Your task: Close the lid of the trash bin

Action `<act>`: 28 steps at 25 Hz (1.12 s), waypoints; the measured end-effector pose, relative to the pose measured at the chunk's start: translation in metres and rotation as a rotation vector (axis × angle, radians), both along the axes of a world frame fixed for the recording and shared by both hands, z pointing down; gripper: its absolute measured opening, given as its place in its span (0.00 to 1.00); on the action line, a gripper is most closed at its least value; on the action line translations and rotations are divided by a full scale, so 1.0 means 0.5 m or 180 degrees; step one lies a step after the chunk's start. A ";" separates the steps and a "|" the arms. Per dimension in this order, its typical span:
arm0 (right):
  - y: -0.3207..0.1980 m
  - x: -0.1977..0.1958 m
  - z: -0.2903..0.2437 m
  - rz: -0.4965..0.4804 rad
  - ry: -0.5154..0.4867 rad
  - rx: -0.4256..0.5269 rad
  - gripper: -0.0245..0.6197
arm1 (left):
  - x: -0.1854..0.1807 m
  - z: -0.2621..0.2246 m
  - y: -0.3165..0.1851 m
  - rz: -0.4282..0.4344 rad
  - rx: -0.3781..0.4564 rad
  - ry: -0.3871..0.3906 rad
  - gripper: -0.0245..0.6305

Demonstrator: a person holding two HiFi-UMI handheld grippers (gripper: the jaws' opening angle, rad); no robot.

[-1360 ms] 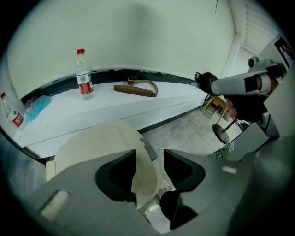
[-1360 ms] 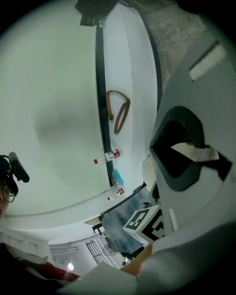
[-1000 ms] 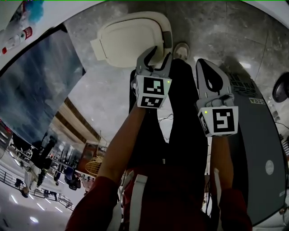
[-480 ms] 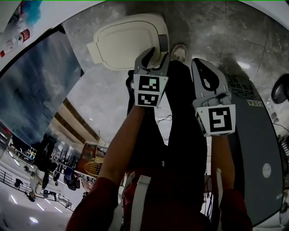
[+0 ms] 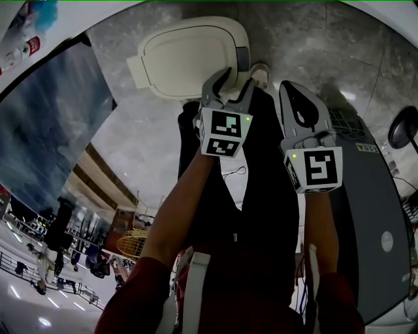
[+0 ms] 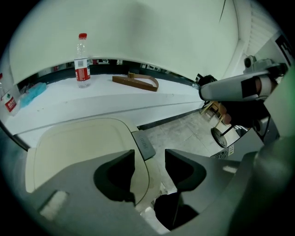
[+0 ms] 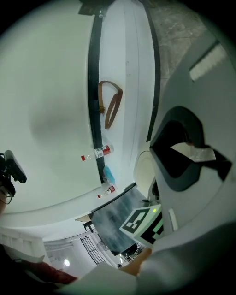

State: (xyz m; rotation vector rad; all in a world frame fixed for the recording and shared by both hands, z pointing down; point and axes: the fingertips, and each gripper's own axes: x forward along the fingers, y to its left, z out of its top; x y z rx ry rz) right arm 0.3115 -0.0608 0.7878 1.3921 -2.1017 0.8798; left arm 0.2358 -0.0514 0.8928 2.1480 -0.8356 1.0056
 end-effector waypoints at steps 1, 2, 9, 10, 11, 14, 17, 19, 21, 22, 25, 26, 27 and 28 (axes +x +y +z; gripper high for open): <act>0.000 -0.005 -0.001 0.0014 0.0008 -0.0007 0.04 | -0.003 -0.007 0.003 0.0018 0.0023 0.0023 0.36; 0.001 -0.009 -0.003 0.0023 0.0017 -0.0011 0.04 | -0.006 -0.015 0.005 0.0022 0.0036 0.0043 0.36; -0.019 -0.072 -0.074 -0.0086 0.0123 0.0108 0.04 | -0.063 -0.126 0.004 -0.0051 0.0200 0.0199 0.35; -0.024 -0.085 -0.091 -0.0099 0.0138 0.0130 0.04 | -0.079 -0.148 -0.001 -0.0076 0.0241 0.0217 0.35; -0.031 -0.098 -0.110 -0.0114 0.0154 0.0163 0.04 | -0.097 -0.171 -0.008 -0.0105 0.0283 0.0235 0.35; -0.048 -0.142 -0.170 -0.0164 0.0204 0.0274 0.04 | -0.163 -0.236 -0.028 -0.0190 0.0392 0.0251 0.35; -0.055 -0.182 -0.236 -0.0222 0.0251 0.0364 0.04 | -0.237 -0.304 -0.042 -0.0265 0.0489 0.0217 0.35; -0.065 -0.205 -0.283 -0.0245 0.0283 0.0444 0.04 | -0.285 -0.352 -0.056 -0.0349 0.0573 0.0204 0.35; -0.079 -0.227 -0.327 -0.0256 0.0300 0.0537 0.04 | -0.333 -0.401 -0.076 -0.0442 0.0686 0.0196 0.35; -0.082 -0.239 -0.350 -0.0256 0.0296 0.0574 0.04 | -0.356 -0.428 -0.082 -0.0489 0.0732 0.0193 0.35; -0.072 -0.273 -0.420 -0.0236 0.0250 0.0651 0.04 | -0.423 -0.521 -0.089 -0.0644 0.0889 0.0200 0.35; -0.067 -0.284 -0.443 -0.0233 0.0241 0.0680 0.04 | -0.443 -0.552 -0.091 -0.0696 0.0963 0.0201 0.35; -0.064 -0.293 -0.466 -0.0237 0.0240 0.0717 0.04 | -0.462 -0.583 -0.093 -0.0748 0.1044 0.0201 0.35; -0.061 -0.302 -0.489 -0.0242 0.0243 0.0758 0.04 | -0.480 -0.613 -0.097 -0.0803 0.1127 0.0206 0.35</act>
